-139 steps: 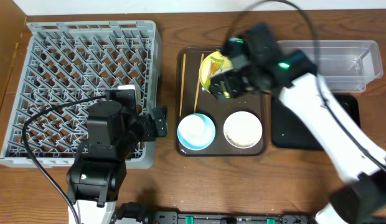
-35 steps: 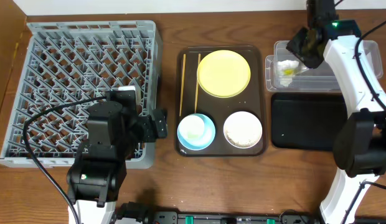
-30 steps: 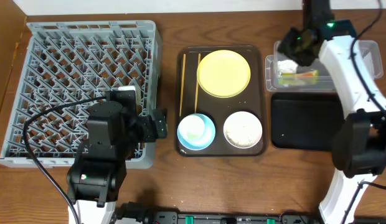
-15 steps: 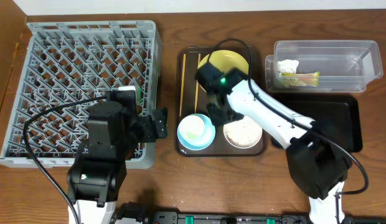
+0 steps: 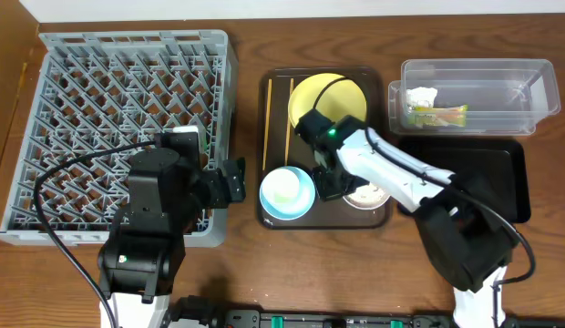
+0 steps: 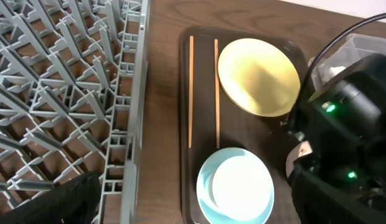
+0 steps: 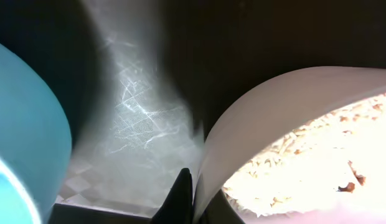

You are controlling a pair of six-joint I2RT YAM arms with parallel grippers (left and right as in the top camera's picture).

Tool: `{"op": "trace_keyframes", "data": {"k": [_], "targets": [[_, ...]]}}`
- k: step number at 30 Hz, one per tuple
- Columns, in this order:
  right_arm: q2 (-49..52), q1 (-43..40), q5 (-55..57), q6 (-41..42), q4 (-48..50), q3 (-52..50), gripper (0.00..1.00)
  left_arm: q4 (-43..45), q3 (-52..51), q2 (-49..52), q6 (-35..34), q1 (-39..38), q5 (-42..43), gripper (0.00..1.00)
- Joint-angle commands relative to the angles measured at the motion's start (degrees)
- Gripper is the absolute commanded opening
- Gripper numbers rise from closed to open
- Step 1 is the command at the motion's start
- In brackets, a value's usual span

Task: Sort waste into correct bins and load items into the dishwasher
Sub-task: 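Grasp the pink bowl on the tray with the right gripper, then tip the pink bowl over the black tray to pour out rice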

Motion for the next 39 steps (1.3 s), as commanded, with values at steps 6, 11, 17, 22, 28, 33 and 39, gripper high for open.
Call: {"op": "trace_keyframes", "data": {"k": [6, 11, 17, 22, 28, 33, 39], "targets": [[-13.5, -14.7, -28.4, -2.7, 0.9, 1.4, 0.01, 0.0, 1.2, -0.2, -0.1, 0.2, 0.5, 0.98], [-14.9, -26.9, -39.8, -8.1, -2.9, -0.9, 0.01, 0.0, 1.2, -0.2, -0.1, 0.2, 0.5, 0.98], [-14.9, -42.0, -69.7, -20.7, 9.9, -16.2, 0.01, 0.0, 1.2, -0.2, -0.1, 0.2, 0.5, 0.98], [-14.9, -51.3, -83.4, -27.3, 19.6, -25.1, 0.01, 0.0, 1.2, -0.2, -0.1, 0.2, 0.6, 0.98], [-14.9, -54.1, -86.4, -30.0, 19.5, -26.3, 0.01, 0.0, 1.2, -0.2, -0.1, 0.2, 0.5, 0.98], [-15.0, -54.0, -84.3, -32.0, 18.0, -26.3, 0.01, 0.0, 1.2, -0.2, -0.1, 0.2, 0.6, 0.98], [-15.0, -53.6, -81.8, -34.0, 19.3, -26.3, 0.01, 0.0, 1.2, -0.2, -0.1, 0.2, 0.5, 0.98]]}}
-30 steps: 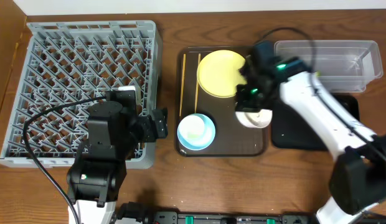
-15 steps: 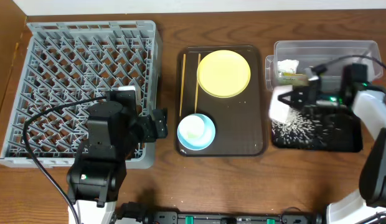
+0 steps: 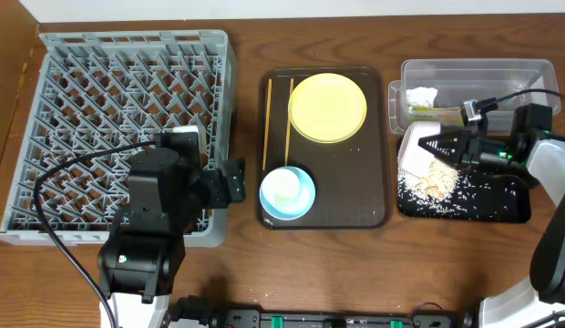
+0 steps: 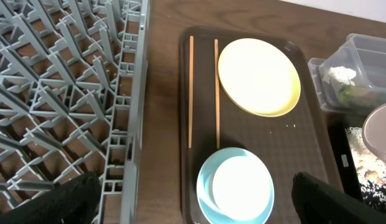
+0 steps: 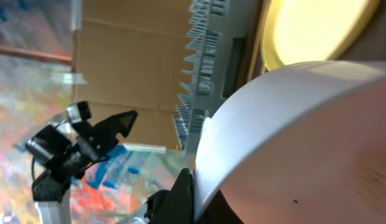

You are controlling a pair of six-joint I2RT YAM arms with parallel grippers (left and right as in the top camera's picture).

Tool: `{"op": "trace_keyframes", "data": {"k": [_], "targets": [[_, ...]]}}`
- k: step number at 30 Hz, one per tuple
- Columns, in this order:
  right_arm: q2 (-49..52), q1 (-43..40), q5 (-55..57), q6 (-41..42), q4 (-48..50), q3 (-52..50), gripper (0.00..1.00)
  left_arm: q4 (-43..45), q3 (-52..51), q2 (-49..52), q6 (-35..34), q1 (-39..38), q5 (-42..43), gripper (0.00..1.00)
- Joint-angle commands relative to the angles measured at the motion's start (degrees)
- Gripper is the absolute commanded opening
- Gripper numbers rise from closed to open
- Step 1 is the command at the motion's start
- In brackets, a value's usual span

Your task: Sort waste into correct bins and load items into the dishwasher

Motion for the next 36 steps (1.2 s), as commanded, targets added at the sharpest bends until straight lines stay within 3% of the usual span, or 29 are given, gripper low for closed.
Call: {"op": "trace_keyframes", "data": {"k": [1, 2, 4, 5, 7, 9, 10, 11, 12, 14, 15, 17, 22, 25, 28, 31, 36], "targets": [[-0.5, 0.3, 5.2, 1.8, 0.9, -0.2, 0.01, 0.0, 1.2, -0.2, -0.1, 0.2, 0.5, 0.98], [-0.5, 0.3, 6.0, 4.6, 0.8, -0.2, 0.01, 0.0, 1.2, -0.2, -0.1, 0.2, 0.5, 0.98], [-0.7, 1.1, -1.9, -2.8, 0.7, -0.2, 0.01, 0.0, 1.2, -0.2, -0.1, 0.2, 0.5, 0.98], [-0.7, 1.3, 0.3, -2.7, 1.4, -0.2, 0.01, 0.0, 1.2, -0.2, -0.1, 0.2, 0.5, 0.98], [-0.7, 1.1, 6.7, 7.5, 2.2, -0.2, 0.01, 0.0, 1.2, -0.2, -0.1, 0.2, 0.5, 0.98], [-0.9, 1.8, -5.0, -2.7, 1.9, -0.2, 0.01, 0.0, 1.2, -0.2, -0.1, 0.2, 0.5, 0.98], [-0.9, 2.1, -3.3, -2.3, 2.0, -0.1, 0.01, 0.0, 1.2, -0.2, -0.1, 0.2, 0.5, 0.98], [-0.9, 2.1, 13.1, 11.1, 3.0, 0.1, 0.01, 0.0, 1.2, -0.2, -0.1, 0.2, 0.5, 0.98], [-0.9, 2.2, 14.1, 12.4, 2.8, 0.1, 0.01, 0.0, 1.2, -0.2, -0.1, 0.2, 0.5, 0.98], [-1.0, 2.7, 2.1, 0.3, 2.2, 0.1, 0.01, 0.0, 1.2, -0.2, -0.1, 0.2, 0.5, 0.98], [-1.0, 2.8, 4.4, 2.3, 2.3, 0.1, 0.01, 0.0, 1.2, -0.2, -0.1, 0.2, 0.5, 0.98], [-1.0, 2.8, 18.8, 15.5, 1.7, 0.1, 0.01, 0.0, 1.2, -0.2, -0.1, 0.2, 0.5, 0.98], [-3.0, 2.7, 10.3, 7.6, 2.1, 0.3, 0.01, 0.0, 1.2, -0.2, -0.1, 0.2, 0.5, 0.98], [-7.1, 3.8, 17.8, 11.0, 1.0, 0.7, 0.01, 0.0, 1.2, -0.2, -0.1, 0.2, 0.5, 0.98], [-16.0, 11.3, 34.2, 12.6, -0.5, 0.7, 0.01, 0.0, 1.2, -0.2, -0.1, 0.2, 0.5, 0.98], [-22.9, 25.0, 55.3, 14.6, -0.3, 0.7, 0.01, 0.0, 1.2, -0.2, -0.1, 0.2, 0.5, 0.98], [-19.5, 49.7, 79.2, 16.6, 6.1, 0.6, 0.01, 0.0, 1.2, -0.2, -0.1, 0.2, 0.5, 0.98]]}}
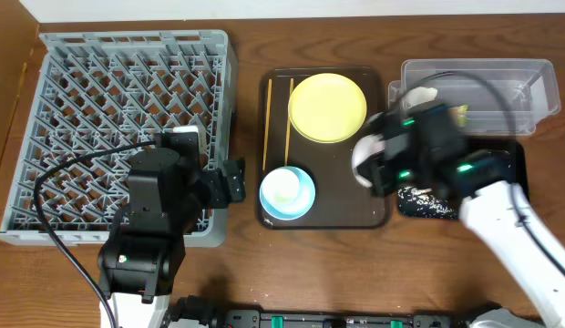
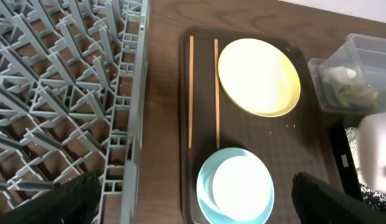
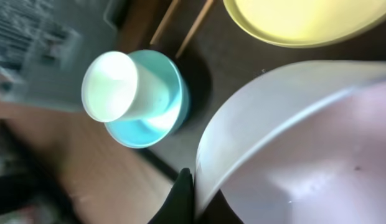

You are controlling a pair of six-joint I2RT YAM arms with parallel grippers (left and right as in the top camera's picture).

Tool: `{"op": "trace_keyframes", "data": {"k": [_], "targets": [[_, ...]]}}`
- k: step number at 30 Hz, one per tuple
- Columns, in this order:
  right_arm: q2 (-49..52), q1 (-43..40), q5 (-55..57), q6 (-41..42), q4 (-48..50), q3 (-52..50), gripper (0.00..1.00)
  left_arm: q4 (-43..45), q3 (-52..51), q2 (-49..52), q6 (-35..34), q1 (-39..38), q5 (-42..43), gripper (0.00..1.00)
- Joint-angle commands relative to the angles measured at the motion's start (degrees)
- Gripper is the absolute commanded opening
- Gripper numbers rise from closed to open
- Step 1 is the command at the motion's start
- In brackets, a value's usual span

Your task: Sort waste into correct bins and load items into the dishwasher

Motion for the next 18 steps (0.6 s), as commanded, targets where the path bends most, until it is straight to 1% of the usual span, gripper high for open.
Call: {"op": "trace_keyframes", "data": {"k": [1, 2, 3, 5, 6, 8, 9, 10, 11, 13, 14, 16, 18], "targets": [[5.9, 10.1, 20.6, 4.3, 2.2, 0.4, 0.01, 0.0, 1.2, -0.2, -0.1, 0.2, 0.5, 0.98], [8.6, 11.5, 23.4, 5.9, 3.3, 0.4, 0.01, 0.0, 1.2, -0.2, -0.1, 0.2, 0.5, 0.98], [11.4, 12.3, 22.6, 5.9, 5.4, 0.4, 0.01, 0.0, 1.2, -0.2, -0.1, 0.2, 0.5, 0.98], [13.9, 12.7, 20.7, 5.9, 7.5, 0.4, 0.02, 0.0, 1.2, -0.2, -0.1, 0.2, 0.5, 0.98], [14.5, 12.7, 21.1, 5.9, 7.9, 0.4, 0.09, -0.1, 1.2, -0.2, -0.1, 0.2, 0.6, 0.98], [14.5, 12.3, 21.3, 5.9, 7.6, 0.7, 0.38, -1.5, 1.2, -0.2, -0.1, 0.2, 2.0, 0.98], [14.2, 12.3, 19.2, 4.2, 6.1, 1.8, 0.56, -1.5, 1.2, -0.2, -0.1, 0.2, 3.0, 0.98], [14.0, 12.3, 17.8, 2.6, 4.1, 3.3, 0.64, -1.2, 1.2, -0.2, -0.1, 0.2, 3.9, 0.98], [14.0, 12.2, 17.7, 2.2, 2.2, 4.7, 0.68, -0.9, 1.2, -0.2, -0.1, 0.2, 4.5, 0.98], [13.8, 12.0, 17.7, 2.2, -3.8, 9.0, 0.70, -0.4, 1.2, -0.3, -0.1, 0.2, 6.8, 0.98], [13.8, 12.0, 17.5, 1.7, -7.8, 12.6, 0.70, -0.2, 1.2, -0.3, -0.1, 0.2, 7.0, 0.98], [13.8, 11.8, 17.5, 1.8, -11.6, 17.4, 0.69, -0.2, 1.2, -0.4, -0.1, 0.2, 7.0, 0.98], [13.8, 11.6, 16.2, 1.9, -12.4, 19.7, 0.68, -0.2, 1.2, -0.4, -0.1, 0.2, 6.9, 0.98]]}}
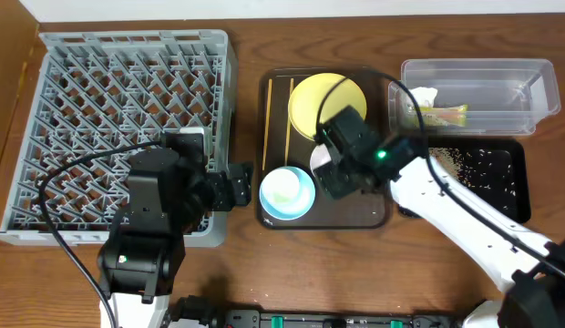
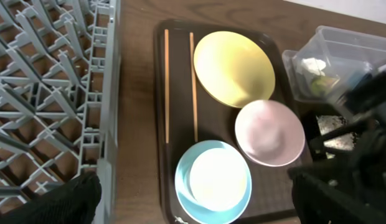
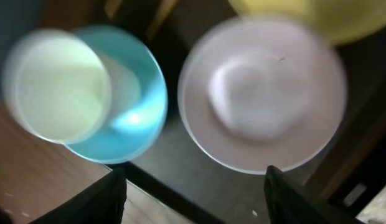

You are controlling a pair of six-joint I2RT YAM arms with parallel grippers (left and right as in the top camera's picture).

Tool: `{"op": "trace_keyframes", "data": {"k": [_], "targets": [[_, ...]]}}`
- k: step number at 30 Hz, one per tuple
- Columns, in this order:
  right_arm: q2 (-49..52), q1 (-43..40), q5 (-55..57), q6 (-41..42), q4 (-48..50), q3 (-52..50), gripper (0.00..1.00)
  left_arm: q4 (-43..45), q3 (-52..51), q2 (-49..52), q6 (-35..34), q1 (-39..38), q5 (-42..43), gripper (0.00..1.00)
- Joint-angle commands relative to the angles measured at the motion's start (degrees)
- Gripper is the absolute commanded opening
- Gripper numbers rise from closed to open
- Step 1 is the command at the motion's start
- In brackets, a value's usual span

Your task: Sort waste into correct bins and load items into the dishwasher

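Note:
An empty pale pink bowl (image 3: 261, 93) sits upright on the brown tray (image 1: 374, 214), between the yellow plate (image 2: 233, 68) and the blue bowl (image 2: 183, 186) that holds a white cup (image 2: 216, 180). My right gripper (image 3: 196, 199) hovers open just above the pink bowl (image 2: 269, 132) and hides it in the overhead view. Two chopsticks (image 2: 167, 87) lie along the tray's left side. My left gripper (image 2: 193, 211) is open and empty, low beside the grey dish rack (image 1: 128, 100).
A clear bin (image 1: 483, 87) with scraps stands at the back right. In front of it a black tray (image 1: 483, 173) carries scattered rice. My right arm (image 1: 446, 205) reaches across the gap between the two trays.
My right gripper has let go of the pink bowl, which now rests on the brown tray next to the blue bowl. The left wrist view has shifted a little to the right.
My right gripper was shut on the rim of the rice-filled bowl on the brown tray. Then it held the bowl tipped over the black tray, where rice lay. Then it held it empty at the brown tray's right edge. Now the bowl stands there, released.

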Motion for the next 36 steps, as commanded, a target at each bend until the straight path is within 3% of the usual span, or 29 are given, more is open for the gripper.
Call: {"op": "trace_keyframes", "data": {"k": [1, 12, 15, 20, 24, 26, 29, 30, 31, 34, 36], "targets": [[-1.0, -0.7, -3.5, -0.8, -0.8, 5.4, 0.67, -0.1, 1.2, -0.3, -0.1, 0.2, 1.2, 0.98], [-0.9, -2.5, -9.8, 0.5, 4.7, 6.8, 0.61, -3.2, 1.2, -0.3, -0.5, 0.2, 1.4, 0.98], [-0.4, -1.9, -10.1, 0.5, 4.4, 6.7, 0.52, -3.9, 1.2, -0.3, -0.5, 0.2, 1.4, 0.97], [8.9, 4.2, -8.5, 1.0, 4.4, 5.7, 0.56, -5.5, 1.2, -0.3, -0.5, 0.2, 1.4, 0.98], [15.0, 4.8, -7.7, 2.7, 6.0, 5.7, 0.50, -4.8, 1.2, -0.3, -11.2, 0.2, 0.8, 0.98], [15.8, 4.8, -7.7, 2.6, 6.2, 5.7, 0.33, -4.0, 1.2, -0.3, -16.2, 1.6, 1.3, 0.98], [15.8, 4.5, -7.7, 2.6, 7.0, 5.7, 0.17, -3.0, 1.2, -0.3, -18.7, 5.5, 7.5, 0.98], [15.8, 4.1, -7.9, 2.7, 7.0, 5.7, 0.05, -2.0, 1.2, -0.3, -19.0, 8.1, 13.2, 0.98], [15.5, 3.6, -8.5, 2.6, 6.5, 5.8, 0.01, -1.0, 1.2, -0.3, -19.0, 10.4, 18.1, 0.98], [12.6, 1.2, -9.6, 2.3, 4.7, 6.7, 0.01, 0.7, 1.2, -0.1, -18.9, 17.4, 30.6, 0.98], [7.8, -2.2, -16.9, -1.7, 4.9, 7.7, 0.01, 1.2, 1.2, 1.0, -18.9, 22.6, 39.1, 0.98]]}}
